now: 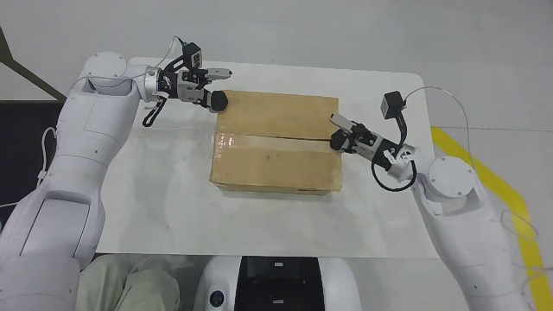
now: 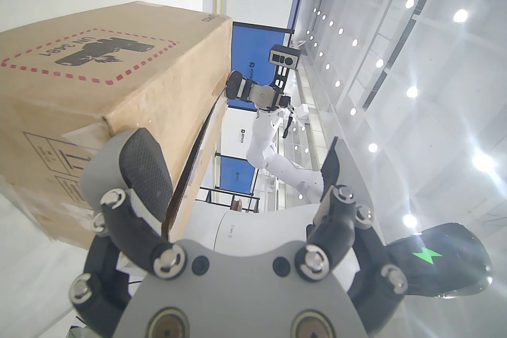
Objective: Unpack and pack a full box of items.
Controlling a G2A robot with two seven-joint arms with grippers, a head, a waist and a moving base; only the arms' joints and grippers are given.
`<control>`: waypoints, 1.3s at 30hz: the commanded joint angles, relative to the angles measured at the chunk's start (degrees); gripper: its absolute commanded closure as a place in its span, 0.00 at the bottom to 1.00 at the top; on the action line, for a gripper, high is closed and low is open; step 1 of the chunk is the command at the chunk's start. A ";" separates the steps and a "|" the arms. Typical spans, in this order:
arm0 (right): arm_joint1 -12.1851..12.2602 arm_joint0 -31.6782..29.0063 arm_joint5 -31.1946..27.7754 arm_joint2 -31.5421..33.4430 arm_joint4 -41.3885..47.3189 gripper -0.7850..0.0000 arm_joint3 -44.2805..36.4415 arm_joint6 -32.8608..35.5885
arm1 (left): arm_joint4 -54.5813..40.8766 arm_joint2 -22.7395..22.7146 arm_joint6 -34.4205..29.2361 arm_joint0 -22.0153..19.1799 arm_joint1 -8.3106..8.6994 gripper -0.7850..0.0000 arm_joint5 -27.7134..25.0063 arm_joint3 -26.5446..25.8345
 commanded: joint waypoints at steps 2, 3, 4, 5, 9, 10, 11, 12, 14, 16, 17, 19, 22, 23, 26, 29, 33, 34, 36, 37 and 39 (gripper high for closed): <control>0.03 0.14 0.34 -0.04 0.20 0.00 0.22 -0.11 | 0.00 0.00 0.00 0.00 0.00 0.00 0.00 0.00; 0.04 0.17 0.47 -0.06 0.19 0.00 0.24 -0.12 | 0.00 0.00 0.00 0.00 0.00 0.00 0.00 0.00; 0.06 0.19 0.63 -0.06 0.21 0.00 0.26 -0.12 | 0.00 0.00 0.00 0.00 0.00 0.00 0.00 0.00; 0.08 0.22 0.77 -0.05 0.19 0.00 0.28 -0.12 | 0.00 0.00 0.00 0.00 0.00 0.00 0.00 0.00; 0.14 0.28 1.24 -0.09 0.25 0.00 0.30 -0.12 | 0.00 0.00 0.00 0.00 0.00 0.00 0.00 0.00; 0.16 0.29 1.40 -0.12 0.22 0.00 0.39 -0.15 | 0.00 0.00 0.00 0.00 0.00 0.00 0.00 0.00; 0.16 0.31 1.57 -0.15 0.24 0.00 0.48 -0.25 | 0.00 0.00 0.00 0.00 0.00 0.00 0.00 0.00; 0.17 0.33 1.69 -0.20 0.28 0.00 0.53 -0.32 | 0.00 0.00 0.00 0.00 0.00 0.00 0.00 0.00; 0.19 0.40 1.89 -0.28 0.25 0.00 0.59 -0.40 | 0.00 0.00 0.00 0.00 0.00 0.00 0.00 0.00; 0.21 0.41 2.20 -0.34 0.43 0.00 0.61 -0.36 | 0.00 0.00 0.00 0.00 0.00 0.00 0.00 0.00; 0.21 0.40 2.25 -0.34 0.65 0.00 0.57 -0.33 | 0.00 0.00 0.00 0.00 0.00 0.00 0.00 0.00; 0.22 0.39 2.26 -0.32 0.71 0.00 0.56 -0.35 | 0.00 0.00 0.00 0.00 0.00 0.00 0.00 0.00; 0.22 0.39 2.26 -0.32 0.71 0.00 0.56 -0.35 | -0.57 -0.46 1.90 1.07 0.08 0.00 -0.01 -1.91; 0.22 0.39 2.26 -0.32 0.71 0.00 0.56 -0.35 | -0.66 -0.86 2.33 1.52 0.24 0.00 0.03 -2.74; 0.22 0.39 2.26 -0.32 0.71 0.00 0.56 -0.35 | -1.46 -2.54 3.27 2.83 0.82 0.00 0.30 -4.93; 0.22 0.39 2.26 -0.32 0.71 0.00 0.56 -0.35 | -2.61 -4.51 3.18 4.15 1.49 0.00 0.88 -6.90; 0.22 0.39 2.26 -0.32 0.71 0.00 0.56 -0.35 | -3.49 -7.48 3.17 6.30 2.53 0.00 1.02 -9.90; 0.22 0.39 2.26 -0.32 0.71 0.00 0.56 -0.35 | -3.47 -8.24 3.23 6.92 2.82 0.00 1.01 -10.74; 0.22 0.39 2.26 -0.32 0.71 0.00 0.56 -0.35 | -3.48 -9.88 3.60 8.27 3.40 0.00 1.05 -12.45; 0.22 0.39 2.26 -0.32 0.71 0.00 0.56 -0.35 | -3.50 -10.92 4.26 9.01 3.71 0.00 0.85 -13.32; 0.22 0.39 2.26 -0.32 0.71 0.00 0.56 -0.35 | -4.03 -12.86 5.69 10.83 4.25 0.00 0.99 -15.22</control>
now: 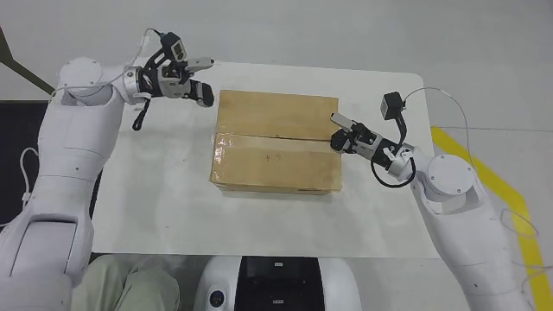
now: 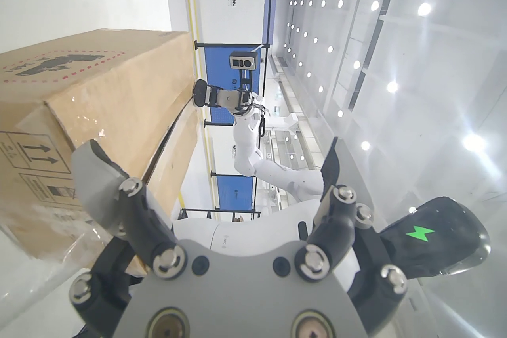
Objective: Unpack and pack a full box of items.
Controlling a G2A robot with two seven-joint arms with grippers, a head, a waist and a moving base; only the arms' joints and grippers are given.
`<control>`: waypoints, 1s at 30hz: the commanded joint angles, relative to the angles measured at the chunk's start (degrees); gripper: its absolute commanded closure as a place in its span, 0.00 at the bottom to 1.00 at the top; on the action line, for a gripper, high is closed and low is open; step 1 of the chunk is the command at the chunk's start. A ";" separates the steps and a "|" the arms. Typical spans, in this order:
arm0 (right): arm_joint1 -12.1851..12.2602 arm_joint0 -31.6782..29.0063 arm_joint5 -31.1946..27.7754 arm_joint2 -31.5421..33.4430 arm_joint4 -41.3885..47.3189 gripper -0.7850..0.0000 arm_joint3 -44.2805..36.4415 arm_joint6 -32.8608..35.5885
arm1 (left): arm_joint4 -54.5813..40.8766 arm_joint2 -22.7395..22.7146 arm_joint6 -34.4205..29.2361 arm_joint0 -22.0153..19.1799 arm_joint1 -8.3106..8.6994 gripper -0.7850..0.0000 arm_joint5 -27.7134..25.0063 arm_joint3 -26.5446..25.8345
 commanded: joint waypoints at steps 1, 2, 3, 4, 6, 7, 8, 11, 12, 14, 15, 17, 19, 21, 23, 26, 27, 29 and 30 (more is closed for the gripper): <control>0.00 0.00 0.00 0.00 0.00 0.00 0.00 0.00 | -0.98 -1.89 2.04 1.93 0.43 0.00 0.19 -1.96; 0.00 0.00 0.00 0.00 0.00 0.00 0.00 0.00 | -1.50 -2.87 3.27 2.82 0.62 0.00 0.27 -3.06; 0.00 0.00 0.00 0.00 0.00 0.00 0.00 0.00 | -1.76 -3.91 4.62 3.70 0.84 0.00 0.22 -4.24; 0.00 0.00 0.00 0.00 0.00 0.00 0.00 0.00 | -2.15 -4.94 6.13 4.56 1.03 0.00 0.41 -5.53; 0.00 0.00 0.00 0.00 0.00 0.00 0.00 0.00 | -2.70 -6.84 9.30 6.34 1.37 0.00 0.95 -8.16; 0.00 0.00 0.00 0.00 0.00 0.00 0.00 0.00 | -2.96 -7.83 11.21 6.96 1.52 0.00 1.54 -9.57; 0.00 0.00 0.00 0.00 0.00 0.00 0.00 0.00 | -3.44 -8.70 13.13 7.36 1.63 0.00 2.45 -11.04; 0.00 0.00 0.00 0.00 0.00 0.00 0.00 0.00 | -3.99 -10.28 19.20 7.46 1.75 0.00 5.44 -14.79; 0.00 0.00 0.00 0.00 0.00 0.00 0.00 0.00 | -4.01 -10.41 20.84 7.26 1.75 0.00 6.55 -15.68; 0.00 0.00 0.00 0.00 0.00 0.00 0.00 0.00 | -4.02 -10.38 23.19 5.96 1.70 0.00 8.71 -16.61; 0.00 0.00 0.00 0.00 0.00 0.00 0.00 0.00 | -3.74 -10.15 24.24 5.15 1.67 0.00 9.71 -16.68; 0.00 0.00 0.00 0.00 0.00 0.00 0.00 0.00 | -3.08 -9.09 25.60 2.94 1.51 0.00 11.81 -16.39; 0.00 0.00 0.00 0.00 0.00 0.00 0.00 0.00 | -1.96 -7.40 26.38 0.57 1.27 0.00 13.39 -15.43; 0.00 0.00 0.00 0.00 0.00 0.00 0.00 0.00 | -1.96 -7.40 26.38 0.57 1.27 0.00 13.39 -15.43; 0.00 0.00 0.00 0.00 0.00 0.00 0.00 0.00 | -1.96 -7.40 26.38 0.57 1.27 0.00 13.39 -15.43; 0.00 0.00 0.00 0.00 0.00 0.00 0.00 0.00 | -1.96 -7.40 26.38 0.57 1.27 0.00 13.39 -15.43; 0.00 0.00 0.00 0.00 0.00 0.00 0.00 0.00 | -1.96 -7.40 26.38 0.57 1.27 0.00 13.39 -15.43; 0.00 0.00 0.00 0.00 0.00 0.00 0.00 0.00 | -1.96 -7.40 26.38 0.57 1.27 0.00 13.39 -15.43; 0.00 0.00 0.00 0.00 0.00 0.00 0.00 0.00 | -1.96 -7.40 26.38 0.57 1.27 0.00 13.39 -15.43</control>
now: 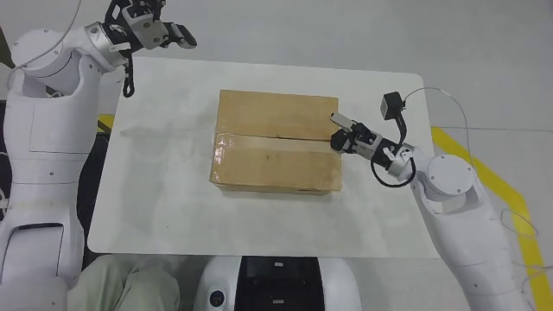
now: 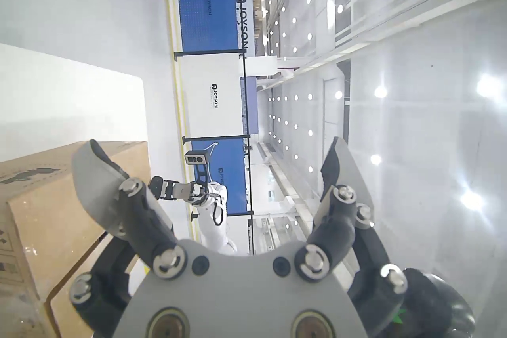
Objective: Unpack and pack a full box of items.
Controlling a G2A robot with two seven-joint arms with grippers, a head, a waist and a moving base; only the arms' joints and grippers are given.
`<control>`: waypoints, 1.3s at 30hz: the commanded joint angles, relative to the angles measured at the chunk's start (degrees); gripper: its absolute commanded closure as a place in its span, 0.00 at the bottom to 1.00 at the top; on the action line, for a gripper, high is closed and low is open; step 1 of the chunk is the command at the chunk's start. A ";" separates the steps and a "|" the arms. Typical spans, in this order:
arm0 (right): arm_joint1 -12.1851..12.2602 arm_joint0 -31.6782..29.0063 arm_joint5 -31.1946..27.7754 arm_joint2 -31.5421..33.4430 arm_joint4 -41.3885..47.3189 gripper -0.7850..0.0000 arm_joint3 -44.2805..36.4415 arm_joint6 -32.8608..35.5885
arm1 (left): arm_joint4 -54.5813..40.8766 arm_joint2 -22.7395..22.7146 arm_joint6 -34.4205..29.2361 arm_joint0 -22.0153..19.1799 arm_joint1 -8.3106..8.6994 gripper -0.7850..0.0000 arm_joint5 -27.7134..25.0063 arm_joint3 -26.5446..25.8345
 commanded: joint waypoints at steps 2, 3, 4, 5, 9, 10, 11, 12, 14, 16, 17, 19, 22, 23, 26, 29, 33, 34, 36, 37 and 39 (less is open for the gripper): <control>0.00 0.00 0.00 0.00 0.00 0.00 0.00 0.00 | 0.00 0.00 0.00 -0.01 0.00 0.00 0.00 0.00; 0.00 0.00 0.00 0.00 0.00 0.00 0.00 0.00 | 0.00 0.00 0.00 -0.01 0.00 0.00 0.00 0.00; 0.00 0.00 0.00 0.00 0.00 0.00 0.00 0.00 | 0.00 0.00 0.00 -0.01 0.00 0.00 0.00 0.00; 0.00 0.00 0.00 0.00 0.00 0.00 0.00 0.00 | 0.00 0.00 0.00 -0.01 0.00 0.00 0.00 0.00; 0.00 0.00 0.00 0.00 0.00 0.00 0.00 0.00 | 0.00 0.00 0.00 -0.01 0.00 0.00 0.00 0.00; 0.00 0.00 0.00 0.00 0.00 0.00 0.00 0.00 | 0.00 0.00 0.00 -0.01 0.00 0.00 0.00 0.00; 0.00 0.00 0.00 0.00 0.00 0.00 0.00 0.00 | 0.00 0.00 0.00 -0.01 0.00 0.00 0.00 0.00; 0.00 0.00 0.00 0.00 0.00 0.00 0.00 0.00 | 0.00 0.00 0.00 -0.01 0.00 0.00 0.00 0.00; 0.00 0.00 0.00 0.00 0.00 0.00 0.00 0.00 | 0.00 0.00 0.00 -0.01 0.00 0.00 0.00 0.00; 0.00 0.00 0.00 0.00 0.00 0.00 0.00 0.00 | 0.00 0.00 0.00 -0.01 0.00 0.00 0.00 0.00; 0.00 0.00 0.00 0.00 0.00 0.00 0.00 0.00 | 0.00 0.00 0.00 -0.01 0.00 0.00 0.00 0.00; 0.00 0.00 0.00 0.00 0.00 0.00 0.00 0.00 | 0.00 0.00 0.00 -0.01 0.00 0.00 0.00 0.00; 0.00 0.00 0.00 0.00 0.00 0.00 0.00 0.00 | 0.00 0.00 0.00 -0.01 0.00 0.00 0.00 0.00; 0.00 0.00 0.00 0.00 0.00 0.00 0.00 0.00 | 0.00 0.00 0.00 -0.01 0.00 0.00 0.00 0.00; 0.00 0.00 0.00 0.00 0.00 0.00 0.00 0.00 | -0.31 0.02 1.10 0.81 -0.05 0.00 -0.27 -0.67; 0.00 0.00 0.00 0.00 0.00 0.00 0.00 0.00 | -0.61 -0.43 1.66 2.74 0.03 0.00 -1.15 -2.42; 0.00 0.00 0.00 0.00 0.00 0.00 0.00 0.00 | -0.58 -1.44 1.59 5.67 0.27 0.00 -2.90 -3.42; 0.00 0.00 0.00 0.00 0.00 0.00 0.00 0.00 | -0.86 -1.80 1.71 6.33 0.32 0.00 -3.13 -3.67; 0.00 0.00 0.00 0.00 0.00 0.00 0.00 0.00 | -1.11 -2.65 1.64 7.75 0.49 0.00 -3.35 -4.71; 0.00 0.00 0.00 0.00 0.00 0.00 0.00 0.00 | -1.16 -3.28 1.58 8.61 0.61 0.00 -3.47 -5.46; 0.00 0.00 0.00 0.00 0.00 0.00 0.00 0.00 | -0.55 -4.87 2.14 10.75 0.93 0.00 -3.87 -7.15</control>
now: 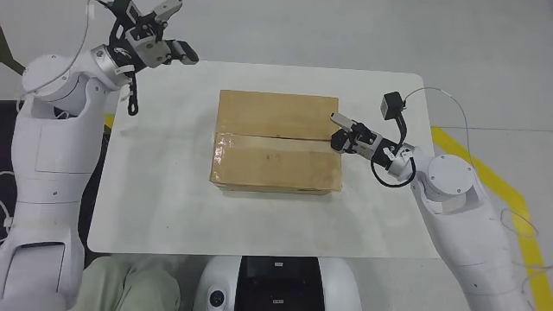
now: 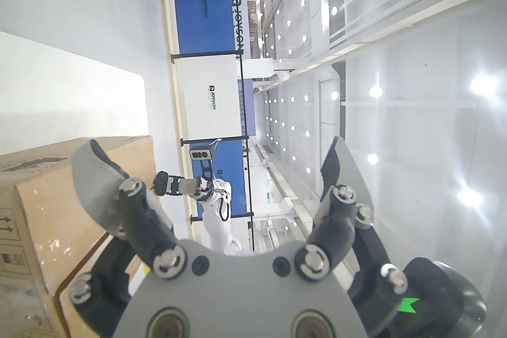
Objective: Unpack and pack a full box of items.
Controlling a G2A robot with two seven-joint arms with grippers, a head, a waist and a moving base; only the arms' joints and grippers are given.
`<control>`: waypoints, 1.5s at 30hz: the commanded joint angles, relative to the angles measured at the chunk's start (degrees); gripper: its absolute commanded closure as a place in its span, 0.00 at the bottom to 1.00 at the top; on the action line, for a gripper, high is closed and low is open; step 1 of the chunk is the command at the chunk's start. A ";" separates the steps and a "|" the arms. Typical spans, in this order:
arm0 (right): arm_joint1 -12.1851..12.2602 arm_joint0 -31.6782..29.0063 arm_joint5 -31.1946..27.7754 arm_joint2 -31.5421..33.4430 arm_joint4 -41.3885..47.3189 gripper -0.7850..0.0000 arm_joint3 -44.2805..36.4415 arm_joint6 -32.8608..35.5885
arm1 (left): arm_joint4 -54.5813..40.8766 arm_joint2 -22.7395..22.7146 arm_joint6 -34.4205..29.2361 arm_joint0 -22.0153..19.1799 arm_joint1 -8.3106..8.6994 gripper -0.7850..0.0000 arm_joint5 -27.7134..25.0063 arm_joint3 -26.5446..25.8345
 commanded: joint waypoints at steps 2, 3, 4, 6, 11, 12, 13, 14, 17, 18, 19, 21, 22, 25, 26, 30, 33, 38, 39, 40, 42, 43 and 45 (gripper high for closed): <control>0.00 0.00 0.00 0.00 0.00 0.00 0.00 0.00 | -0.09 -2.86 1.23 3.90 0.44 0.00 -0.24 -3.13; 0.00 0.00 0.00 0.00 0.00 0.00 0.00 0.00 | -0.42 -3.94 1.67 5.35 0.57 0.00 -0.33 -4.56; 0.00 0.00 0.00 0.00 0.00 0.00 0.00 0.00 | -0.50 -4.98 2.15 6.85 0.70 0.00 -0.43 -6.05; 0.00 0.00 0.00 0.00 0.00 0.00 0.00 0.00 | 0.06 -6.84 3.24 9.87 0.93 0.00 -0.89 -9.02; 0.00 0.00 0.00 0.00 0.00 0.00 0.00 0.00 | 2.20 -10.40 6.17 16.37 1.21 0.00 -3.59 -14.51; 0.00 0.00 0.00 0.00 0.00 0.00 0.00 0.00 | 2.72 -11.03 6.75 17.53 1.24 0.00 -4.25 -15.17; 0.00 0.00 0.00 0.00 0.00 0.00 0.00 0.00 | 3.21 -11.56 7.07 18.78 1.27 0.00 -4.78 -15.79; 0.00 0.00 0.00 0.00 0.00 0.00 0.00 0.00 | 3.33 -12.12 7.12 20.06 1.29 0.00 -5.20 -16.35; 0.00 0.00 0.00 0.00 0.00 0.00 0.00 0.00 | 2.83 -14.09 6.71 24.21 1.35 0.00 -5.62 -17.70; 0.00 0.00 0.00 0.00 0.00 0.00 0.00 0.00 | 2.60 -14.88 6.66 25.48 1.37 0.00 -5.76 -18.19; 0.00 0.00 0.00 0.00 0.00 0.00 0.00 0.00 | 2.33 -15.59 6.66 26.75 1.37 0.00 -5.96 -18.60; 0.00 0.00 0.00 0.00 0.00 0.00 0.00 0.00 | 2.08 -16.61 6.47 28.60 1.37 0.00 -6.32 -19.28; 0.00 0.00 0.00 0.00 0.00 0.00 0.00 0.00 | 2.08 -16.61 6.47 28.60 1.37 0.00 -6.32 -19.28; 0.00 0.00 0.00 0.00 0.00 0.00 0.00 0.00 | 2.08 -16.61 6.47 28.60 1.37 0.00 -6.32 -19.28; 0.00 0.00 0.00 0.00 0.00 0.00 0.00 0.00 | 2.08 -16.61 6.47 28.60 1.37 0.00 -6.32 -19.28; 0.00 0.00 0.00 0.00 0.00 0.00 0.00 0.00 | 2.08 -16.61 6.47 28.60 1.37 0.00 -6.32 -19.28; 0.00 0.00 0.00 0.00 0.00 0.00 0.00 0.00 | 2.08 -16.61 6.47 28.60 1.37 0.00 -6.32 -19.28; 0.00 0.00 0.00 0.00 0.00 0.00 0.00 0.00 | 2.08 -16.61 6.47 28.60 1.37 0.00 -6.32 -19.28; 0.00 0.00 0.00 0.00 0.00 0.00 0.00 0.00 | 1.94 -16.65 6.83 28.57 1.34 0.00 -6.43 -19.33; 0.00 0.00 0.00 0.00 0.00 0.00 0.00 0.00 | 1.49 -16.65 7.76 28.61 1.26 0.00 -6.59 -19.41; 0.00 0.00 0.00 0.00 0.00 0.00 0.00 0.00 | 1.11 -16.61 10.16 29.23 1.07 0.00 -6.74 -20.13; 0.00 0.00 0.00 0.00 0.00 0.00 0.00 0.00 | 0.65 -16.75 10.79 29.93 0.99 0.00 -6.60 -20.77; 0.00 0.00 0.00 0.00 0.00 0.00 0.00 0.00 | 1.11 -17.77 13.88 32.13 0.83 0.00 -6.48 -22.31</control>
